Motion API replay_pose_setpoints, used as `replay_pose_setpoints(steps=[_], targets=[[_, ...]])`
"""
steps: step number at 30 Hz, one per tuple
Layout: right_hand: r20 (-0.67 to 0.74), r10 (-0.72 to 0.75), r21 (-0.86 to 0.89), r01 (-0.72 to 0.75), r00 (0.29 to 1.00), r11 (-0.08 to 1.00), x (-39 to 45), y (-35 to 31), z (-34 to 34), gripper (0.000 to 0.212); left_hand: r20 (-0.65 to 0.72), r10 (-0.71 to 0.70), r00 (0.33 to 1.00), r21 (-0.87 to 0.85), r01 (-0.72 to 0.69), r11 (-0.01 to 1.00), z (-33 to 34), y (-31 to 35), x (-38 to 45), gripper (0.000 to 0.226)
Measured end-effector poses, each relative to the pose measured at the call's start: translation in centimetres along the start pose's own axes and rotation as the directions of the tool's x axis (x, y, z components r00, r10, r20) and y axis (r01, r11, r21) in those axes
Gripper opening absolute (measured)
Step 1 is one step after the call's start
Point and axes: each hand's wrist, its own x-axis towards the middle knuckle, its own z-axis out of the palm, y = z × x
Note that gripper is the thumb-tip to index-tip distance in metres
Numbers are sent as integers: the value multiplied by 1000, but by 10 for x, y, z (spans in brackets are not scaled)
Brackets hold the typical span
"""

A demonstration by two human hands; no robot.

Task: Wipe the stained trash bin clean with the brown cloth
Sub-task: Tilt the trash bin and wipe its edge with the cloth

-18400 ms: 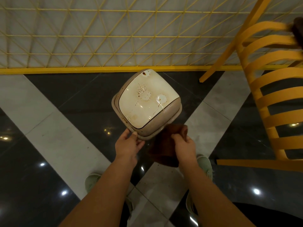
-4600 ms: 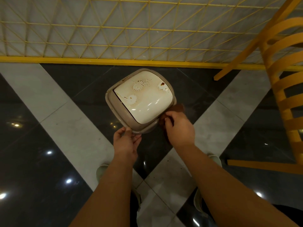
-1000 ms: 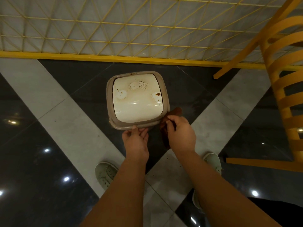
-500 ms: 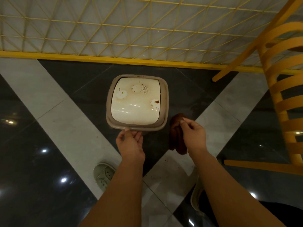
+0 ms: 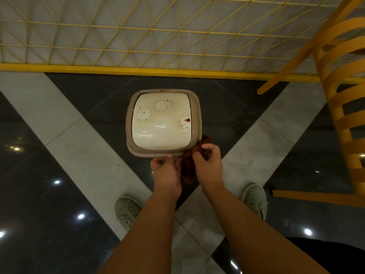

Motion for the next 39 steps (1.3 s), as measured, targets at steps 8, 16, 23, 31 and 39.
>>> replay_pose_setpoints(steps=[8,16,23,31,39], targets=[[-51,127,175,-116,991,978,-12,4,15,41,-22,9,1000,9,-9,1000,1,0,1,30],[-124,249,231,-216,961,949,25,-17,8,28,-17,22,1000,-13,-22,1000,1,-1,2,24],[-27,246,239,-233,969,943,15,-13,9,26,-10,42,999,-2,-42,999,-1,2,7,27],[-108,206,171,-186,973,968,21,-17,1,32,60,-38,997,98,32,995,-14,13,11,29],[-153,166,114,-150,974,982,19,-22,0,25,42,-57,997,108,52,993,-15,16,6,25]])
